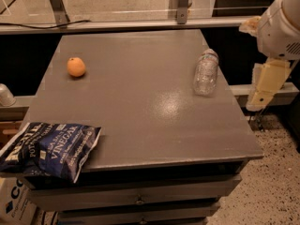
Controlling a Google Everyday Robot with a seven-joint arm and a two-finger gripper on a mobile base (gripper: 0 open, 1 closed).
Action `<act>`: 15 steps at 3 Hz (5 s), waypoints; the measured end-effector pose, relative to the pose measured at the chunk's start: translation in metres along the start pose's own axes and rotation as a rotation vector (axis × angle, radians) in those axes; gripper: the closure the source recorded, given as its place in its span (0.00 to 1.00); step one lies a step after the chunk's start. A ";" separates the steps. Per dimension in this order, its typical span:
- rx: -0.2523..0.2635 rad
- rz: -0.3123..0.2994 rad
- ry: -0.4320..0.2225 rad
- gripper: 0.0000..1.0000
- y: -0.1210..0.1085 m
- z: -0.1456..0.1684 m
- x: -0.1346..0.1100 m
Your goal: Move water bottle near orange
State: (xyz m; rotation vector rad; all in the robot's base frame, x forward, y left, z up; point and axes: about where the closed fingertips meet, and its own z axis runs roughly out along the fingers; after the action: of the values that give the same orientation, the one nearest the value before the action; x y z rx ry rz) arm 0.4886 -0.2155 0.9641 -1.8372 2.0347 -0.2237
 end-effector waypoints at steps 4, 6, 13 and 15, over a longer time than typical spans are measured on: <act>0.009 -0.505 -0.007 0.00 -0.092 0.097 0.021; -0.086 -0.709 -0.033 0.00 -0.112 0.143 0.015; -0.117 -0.787 -0.120 1.00 -0.110 0.143 -0.046; -0.080 -0.794 -0.162 1.00 -0.103 0.118 -0.085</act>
Offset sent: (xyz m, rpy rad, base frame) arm 0.1146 -0.0157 -0.0478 -0.1652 -0.1166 0.3937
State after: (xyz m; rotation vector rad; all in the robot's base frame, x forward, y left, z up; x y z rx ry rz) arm 0.6347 -0.1292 0.9097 -2.5326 1.1335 -0.1930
